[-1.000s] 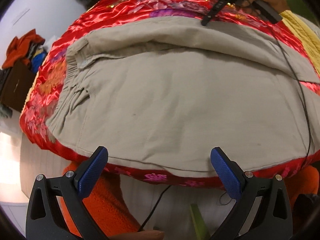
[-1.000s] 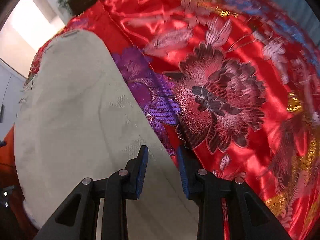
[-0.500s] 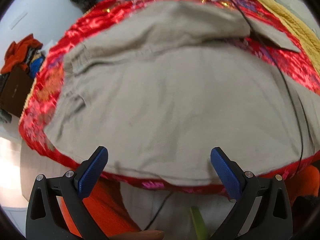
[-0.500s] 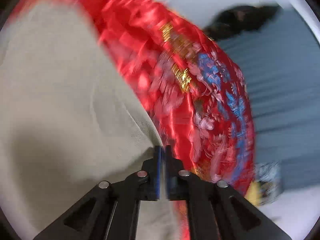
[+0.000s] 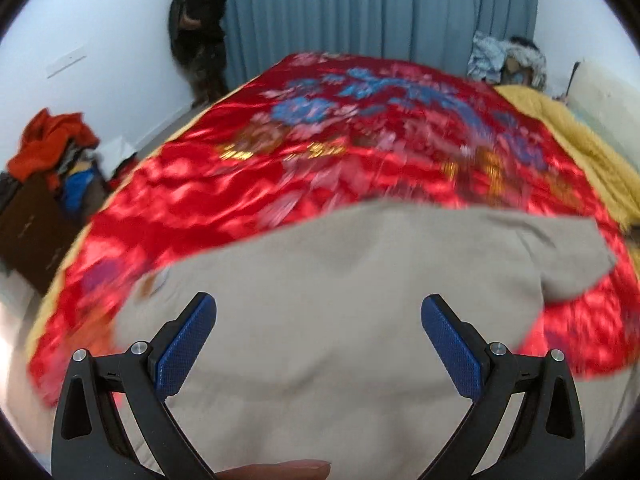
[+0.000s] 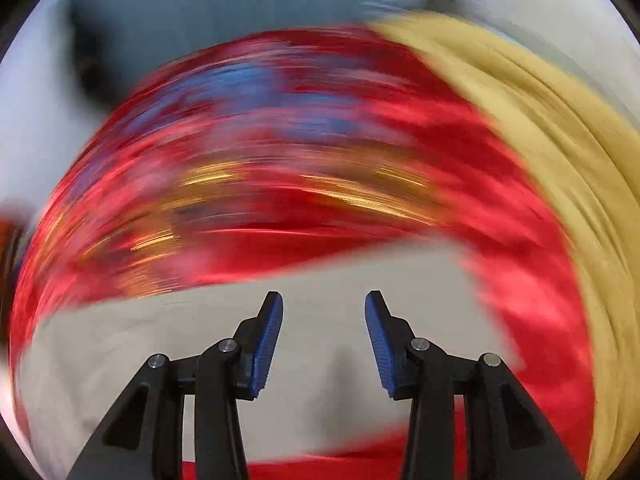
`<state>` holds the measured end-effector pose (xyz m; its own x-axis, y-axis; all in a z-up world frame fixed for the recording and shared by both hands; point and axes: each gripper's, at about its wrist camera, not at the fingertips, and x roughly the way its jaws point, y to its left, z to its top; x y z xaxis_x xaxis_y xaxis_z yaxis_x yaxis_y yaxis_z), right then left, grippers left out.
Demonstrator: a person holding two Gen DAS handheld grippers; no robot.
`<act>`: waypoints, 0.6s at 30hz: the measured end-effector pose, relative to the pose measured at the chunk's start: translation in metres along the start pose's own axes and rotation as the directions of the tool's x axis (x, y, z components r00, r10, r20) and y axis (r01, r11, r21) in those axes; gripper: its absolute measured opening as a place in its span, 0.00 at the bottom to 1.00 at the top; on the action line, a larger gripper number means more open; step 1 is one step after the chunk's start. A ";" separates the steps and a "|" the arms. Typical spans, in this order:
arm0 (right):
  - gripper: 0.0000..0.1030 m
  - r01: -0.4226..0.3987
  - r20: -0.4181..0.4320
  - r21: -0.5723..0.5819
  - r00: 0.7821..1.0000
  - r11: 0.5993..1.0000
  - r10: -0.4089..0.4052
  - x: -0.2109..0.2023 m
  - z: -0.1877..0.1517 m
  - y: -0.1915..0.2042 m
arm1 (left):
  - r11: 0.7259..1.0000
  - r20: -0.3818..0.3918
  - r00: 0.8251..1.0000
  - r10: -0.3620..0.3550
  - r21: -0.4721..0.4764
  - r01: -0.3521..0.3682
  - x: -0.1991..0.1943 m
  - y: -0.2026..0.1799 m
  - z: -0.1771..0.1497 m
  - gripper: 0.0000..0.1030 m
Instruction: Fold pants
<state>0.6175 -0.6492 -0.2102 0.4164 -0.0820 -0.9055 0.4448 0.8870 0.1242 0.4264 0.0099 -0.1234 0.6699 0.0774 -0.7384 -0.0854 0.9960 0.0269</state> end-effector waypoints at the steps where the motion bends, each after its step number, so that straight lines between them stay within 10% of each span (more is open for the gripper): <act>1: 0.43 0.010 -0.023 0.106 1.000 0.994 -0.007 0.006 -0.002 -0.041 | 1.000 -0.017 1.000 -0.006 0.022 0.007 0.025 -0.010 0.004 0.99; 4: 0.43 -0.056 -0.055 0.275 0.996 0.960 0.074 0.028 -0.015 -0.111 | 0.983 -0.150 0.989 -0.012 0.178 0.039 0.091 -0.041 -0.009 0.99; 9: 0.45 -0.236 -0.066 0.291 0.962 0.927 0.265 0.071 -0.011 -0.095 | 0.920 -0.176 0.984 0.027 0.388 0.044 0.124 -0.066 -0.057 0.99; 10: 0.45 -0.227 -0.089 0.275 0.962 0.934 0.259 0.083 -0.012 -0.082 | 0.928 -0.172 0.985 0.008 0.369 0.057 0.124 -0.063 -0.059 0.99; 12: 0.04 -0.112 -0.114 0.171 0.985 0.979 0.132 0.082 -0.005 -0.064 | 0.938 -0.188 0.982 -0.026 0.336 0.089 0.123 -0.059 -0.057 0.99; 16: 0.03 -0.114 0.228 -0.142 0.963 0.983 0.144 0.014 0.038 -0.010 | 0.934 -0.167 0.985 -0.049 0.342 0.104 0.122 -0.057 -0.060 0.99; 18: 0.05 -0.016 0.218 -0.172 0.974 0.985 0.054 0.020 0.052 -0.008 | 0.934 -0.162 0.985 -0.052 0.340 0.105 0.123 -0.055 -0.061 0.99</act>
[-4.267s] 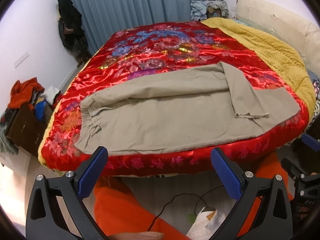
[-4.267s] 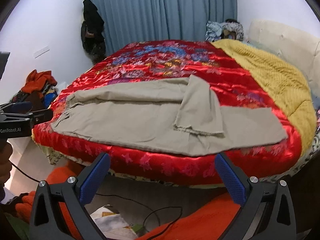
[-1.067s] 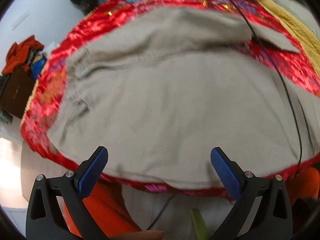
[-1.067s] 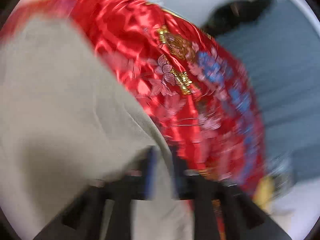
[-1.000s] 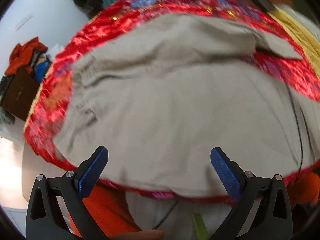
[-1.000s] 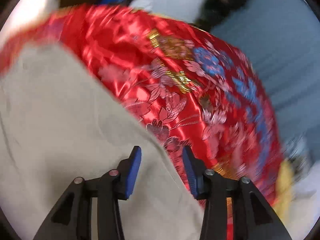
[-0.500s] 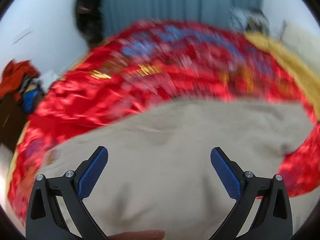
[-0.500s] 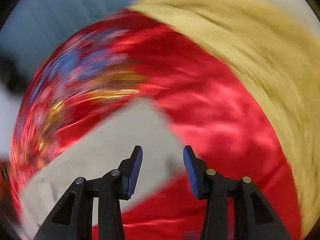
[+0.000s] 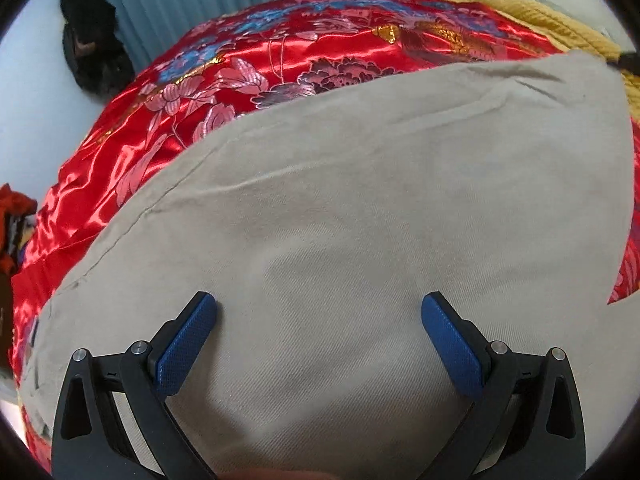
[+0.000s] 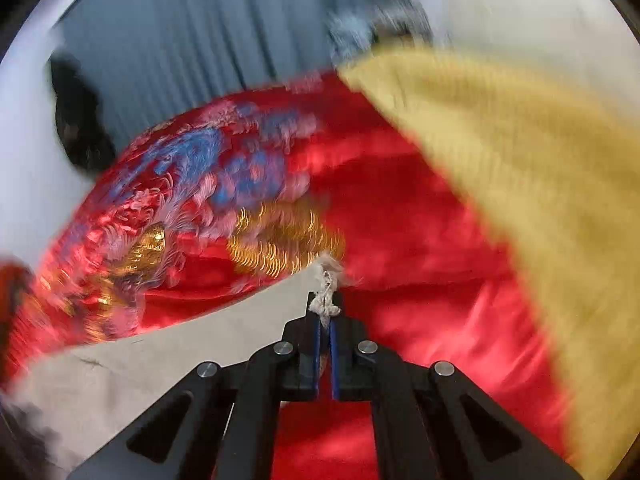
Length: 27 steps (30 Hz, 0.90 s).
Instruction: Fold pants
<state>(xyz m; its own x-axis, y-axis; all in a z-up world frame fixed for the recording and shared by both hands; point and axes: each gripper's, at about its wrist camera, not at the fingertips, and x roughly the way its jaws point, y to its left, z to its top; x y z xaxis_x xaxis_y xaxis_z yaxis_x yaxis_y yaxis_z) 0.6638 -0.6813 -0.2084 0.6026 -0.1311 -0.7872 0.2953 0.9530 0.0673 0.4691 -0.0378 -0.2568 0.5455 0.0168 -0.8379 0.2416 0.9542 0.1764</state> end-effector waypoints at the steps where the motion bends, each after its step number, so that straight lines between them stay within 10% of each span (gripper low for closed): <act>1: 0.10 0.028 -0.076 0.022 0.997 0.999 -0.026 0.012 -0.004 -0.008 | 1.000 -0.002 1.000 -0.003 -0.004 0.003 0.001 0.005 0.001 0.99; 4: 0.24 0.287 -0.245 -0.040 0.926 0.957 -0.288 0.039 -0.033 -0.018 | 1.000 -0.007 1.000 0.000 -0.007 0.000 -0.001 0.007 0.003 0.99; 7: 0.34 0.281 -0.192 -0.008 0.941 0.960 -0.278 0.020 -0.050 -0.006 | 0.998 -0.014 0.998 0.061 -0.008 -0.061 -0.014 0.007 0.004 0.99; 12: 0.57 -0.112 -0.085 0.012 0.990 0.994 0.112 -0.090 -0.116 0.053 | 1.000 0.055 0.998 0.004 -0.019 -0.003 -0.088 -0.019 -0.014 0.99; 18: 0.63 -0.526 -0.231 -0.034 0.832 0.850 0.505 -0.183 -0.265 0.152 | 0.990 -0.007 0.990 -0.141 0.007 0.141 -0.134 -0.099 -0.081 0.99; 21: 0.63 -0.567 -0.317 -0.008 0.783 0.824 0.536 -0.197 -0.329 0.169 | 0.993 -0.065 0.993 -0.096 0.059 0.100 -0.127 -0.130 -0.113 0.99; 27: 0.63 -0.376 -0.276 0.059 0.884 0.925 0.377 -0.222 -0.364 0.077 | 0.998 -0.118 0.991 -0.062 -0.026 0.060 -0.132 -0.110 -0.127 1.00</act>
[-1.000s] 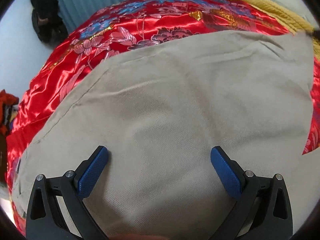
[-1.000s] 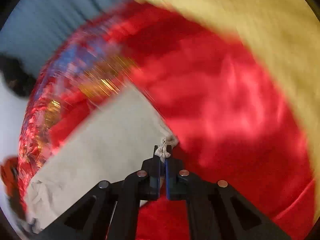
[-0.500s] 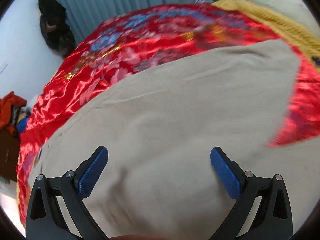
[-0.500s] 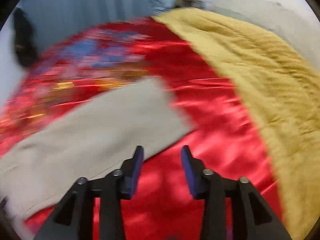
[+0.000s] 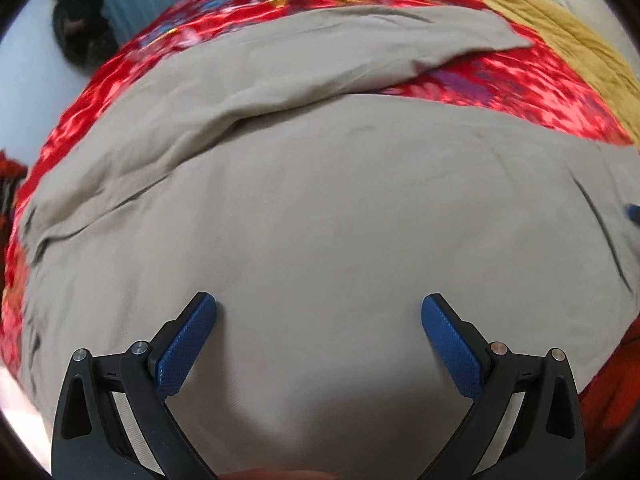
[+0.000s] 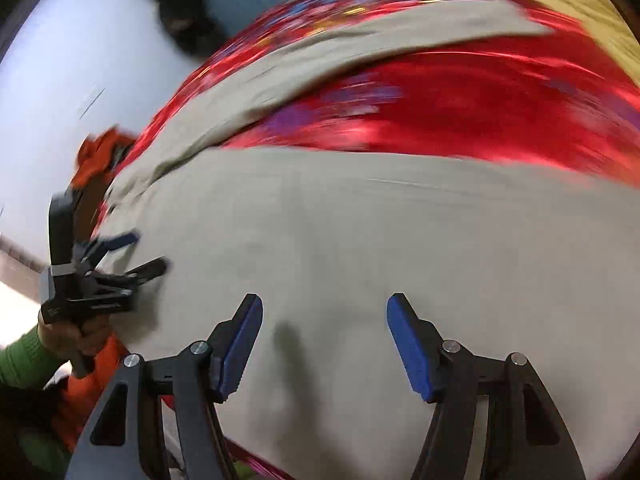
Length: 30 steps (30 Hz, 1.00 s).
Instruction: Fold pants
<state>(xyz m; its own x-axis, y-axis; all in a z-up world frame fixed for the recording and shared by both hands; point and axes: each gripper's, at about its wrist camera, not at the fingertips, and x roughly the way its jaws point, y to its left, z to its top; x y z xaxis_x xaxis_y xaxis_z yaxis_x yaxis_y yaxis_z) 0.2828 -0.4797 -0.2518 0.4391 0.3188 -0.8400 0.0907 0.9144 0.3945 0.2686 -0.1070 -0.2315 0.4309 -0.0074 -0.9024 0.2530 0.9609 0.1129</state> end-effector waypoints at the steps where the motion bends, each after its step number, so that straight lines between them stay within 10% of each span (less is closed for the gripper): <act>1: 0.63 0.037 0.016 0.040 0.999 0.999 -0.038 -0.011 -0.003 -0.017 | 1.000 -0.003 1.000 0.009 -0.008 -0.009 -0.002 0.003 -0.005 1.00; 5: 0.63 0.329 0.035 0.271 0.936 0.905 -0.351 -0.073 -0.023 -0.110 | 0.997 0.007 0.999 0.050 -0.062 -0.049 -0.014 0.013 0.001 0.99; 10: 0.63 0.385 0.036 0.334 0.907 0.860 -0.420 -0.107 -0.026 -0.113 | 0.977 0.140 0.984 0.108 -0.196 -0.080 -0.042 0.036 0.060 0.99; 18: 0.67 0.013 0.065 0.072 0.998 0.997 -0.018 -0.053 0.093 0.036 | 0.904 0.134 0.948 0.290 -0.362 -0.226 0.033 0.098 0.132 0.99; 23: 0.71 -0.221 0.052 -0.062 0.973 0.973 0.224 0.012 0.185 0.132 | 0.912 0.073 0.966 0.248 -0.354 -0.208 0.092 0.114 0.102 0.99; 30: 0.71 -0.244 -0.079 -0.300 0.970 0.922 0.231 0.146 0.250 0.198 | 0.908 0.121 0.954 0.275 -0.359 -0.216 0.087 0.107 0.093 0.99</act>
<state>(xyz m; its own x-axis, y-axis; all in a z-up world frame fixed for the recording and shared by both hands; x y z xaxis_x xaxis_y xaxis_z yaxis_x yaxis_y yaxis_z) 0.5880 -0.3143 -0.2029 0.3762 0.5398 -0.7530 -0.2915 0.8404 0.4568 0.4141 -0.0304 -0.2595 0.5855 0.2234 -0.7793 -0.1739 0.9735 0.1484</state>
